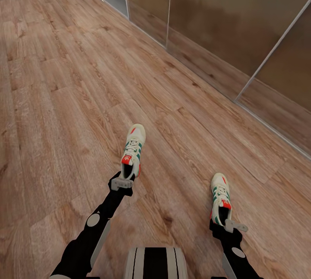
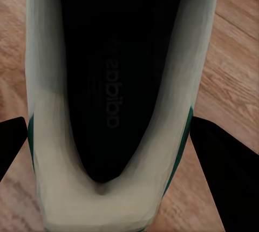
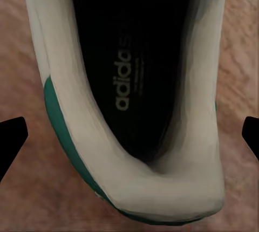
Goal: Pick up the two gym shoes and the two sandals from the corridor floor and place them onto the hallstand (shoe rack) in the corridor, making sure they are on the rack and not on the floor. Arrange them so the two gym shoes are next to each other and the two sandals are next to each other.
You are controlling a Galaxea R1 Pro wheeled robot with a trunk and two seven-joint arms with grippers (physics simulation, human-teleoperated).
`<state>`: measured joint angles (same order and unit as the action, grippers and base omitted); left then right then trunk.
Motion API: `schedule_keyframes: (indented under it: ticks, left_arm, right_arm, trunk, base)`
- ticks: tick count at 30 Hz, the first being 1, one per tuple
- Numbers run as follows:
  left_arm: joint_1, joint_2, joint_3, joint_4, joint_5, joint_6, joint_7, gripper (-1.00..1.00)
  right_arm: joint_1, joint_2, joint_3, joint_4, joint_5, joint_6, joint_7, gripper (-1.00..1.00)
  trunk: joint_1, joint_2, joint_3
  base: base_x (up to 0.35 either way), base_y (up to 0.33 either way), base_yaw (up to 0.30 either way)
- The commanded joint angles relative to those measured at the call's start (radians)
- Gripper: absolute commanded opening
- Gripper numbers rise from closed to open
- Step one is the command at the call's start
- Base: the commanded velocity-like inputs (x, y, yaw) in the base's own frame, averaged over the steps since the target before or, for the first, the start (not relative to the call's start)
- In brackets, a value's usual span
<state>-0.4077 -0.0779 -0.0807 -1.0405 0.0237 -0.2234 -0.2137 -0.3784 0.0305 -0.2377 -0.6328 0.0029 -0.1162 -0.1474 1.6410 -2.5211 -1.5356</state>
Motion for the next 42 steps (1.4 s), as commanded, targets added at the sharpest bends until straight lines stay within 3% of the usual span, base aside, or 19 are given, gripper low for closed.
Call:
schedule_keyframes:
  ticks: [1,12,13,42]
  left_arm:
    - [0.000,0.000,0.001,0.000,0.003,-0.002,-0.006,-1.00]
    - [0.000,0.000,0.001,0.000,0.003,-0.002,-0.007,-1.00]
    - [0.000,0.000,0.001,0.000,0.003,-0.001,-0.007,-1.00]
    - [0.000,0.003,0.001,-0.009,0.004,-0.003,-0.004,-1.00]
  right_arm:
    - [0.000,0.001,-0.003,0.001,0.000,-0.003,0.000,1.00]
    - [0.000,0.000,-0.002,0.001,0.000,-0.003,0.002,1.00]
    - [0.000,0.000,-0.002,0.001,0.000,-0.003,0.002,-1.00]
    - [0.000,0.002,-0.002,0.002,0.000,-0.003,0.002,-1.00]
  trunk:
    - [0.000,0.000,0.000]
    - [0.000,0.000,0.000]
    - [0.000,0.000,0.000]
    - [0.000,0.000,0.000]
  base:
    - [0.040,-0.016,0.000]
    - [0.007,-0.002,0.000]
    - [0.061,0.000,0.000]
    - [0.010,0.000,0.000]
